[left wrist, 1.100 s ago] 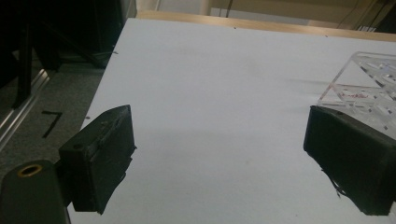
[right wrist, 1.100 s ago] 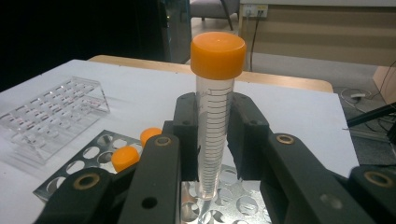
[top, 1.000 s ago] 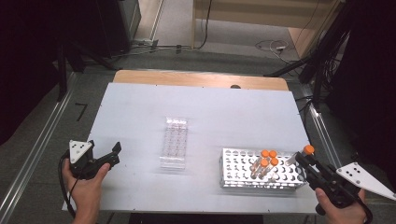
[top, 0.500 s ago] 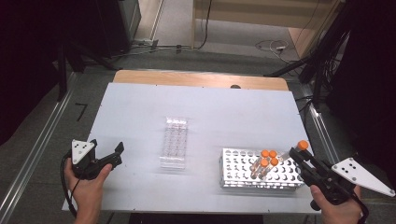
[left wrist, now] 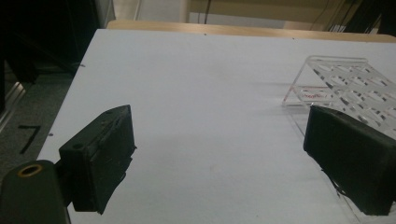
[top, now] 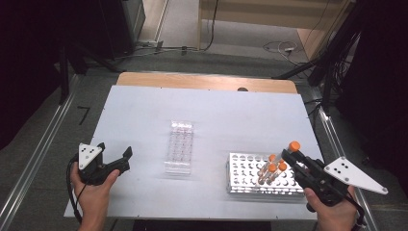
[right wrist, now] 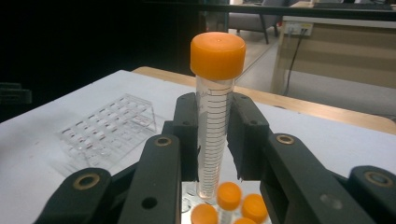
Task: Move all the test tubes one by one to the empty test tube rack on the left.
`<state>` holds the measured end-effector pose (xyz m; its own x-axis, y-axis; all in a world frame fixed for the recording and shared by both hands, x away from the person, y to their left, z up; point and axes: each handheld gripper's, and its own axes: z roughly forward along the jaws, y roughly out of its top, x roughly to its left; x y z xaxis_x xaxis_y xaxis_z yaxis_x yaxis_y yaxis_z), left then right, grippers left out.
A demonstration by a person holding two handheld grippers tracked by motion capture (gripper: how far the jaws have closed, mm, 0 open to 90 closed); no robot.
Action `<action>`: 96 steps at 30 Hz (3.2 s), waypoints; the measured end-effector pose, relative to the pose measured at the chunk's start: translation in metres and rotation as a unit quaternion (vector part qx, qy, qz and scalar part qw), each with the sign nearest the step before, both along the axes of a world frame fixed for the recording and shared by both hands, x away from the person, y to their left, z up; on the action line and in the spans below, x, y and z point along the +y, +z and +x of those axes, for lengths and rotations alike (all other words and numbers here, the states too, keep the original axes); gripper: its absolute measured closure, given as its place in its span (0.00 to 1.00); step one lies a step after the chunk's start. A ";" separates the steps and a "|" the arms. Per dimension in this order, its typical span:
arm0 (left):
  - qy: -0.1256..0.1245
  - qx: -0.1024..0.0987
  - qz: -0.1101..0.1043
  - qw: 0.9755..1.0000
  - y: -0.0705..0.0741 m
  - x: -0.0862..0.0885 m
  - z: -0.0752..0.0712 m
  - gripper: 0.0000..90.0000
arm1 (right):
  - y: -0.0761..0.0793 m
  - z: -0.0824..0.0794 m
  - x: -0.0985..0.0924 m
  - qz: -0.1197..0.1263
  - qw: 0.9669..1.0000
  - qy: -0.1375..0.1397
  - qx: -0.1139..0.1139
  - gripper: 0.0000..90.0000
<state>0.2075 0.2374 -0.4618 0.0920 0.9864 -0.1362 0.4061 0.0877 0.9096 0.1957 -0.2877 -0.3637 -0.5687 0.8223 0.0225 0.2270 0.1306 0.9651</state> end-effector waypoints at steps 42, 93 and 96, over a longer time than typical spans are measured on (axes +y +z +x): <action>-0.141 -0.035 -0.024 0.989 0.032 -0.078 0.007 0.13 | -0.035 0.022 0.125 -0.047 0.989 0.132 0.049 0.80; -0.333 -0.066 -0.004 0.941 0.052 -0.170 0.011 0.62 | -0.062 0.036 0.162 -0.064 0.981 0.162 0.084 0.80; -0.339 -0.063 -0.009 0.939 0.053 -0.169 0.011 0.70 | -0.062 0.036 0.162 -0.063 0.981 0.161 0.084 0.80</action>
<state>0.2184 0.0682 -0.4093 0.7138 0.6935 -0.0977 0.2634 -0.1365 0.9550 0.2313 -0.1254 -0.4253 -0.7969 0.6021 0.0485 0.3093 0.3377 0.8890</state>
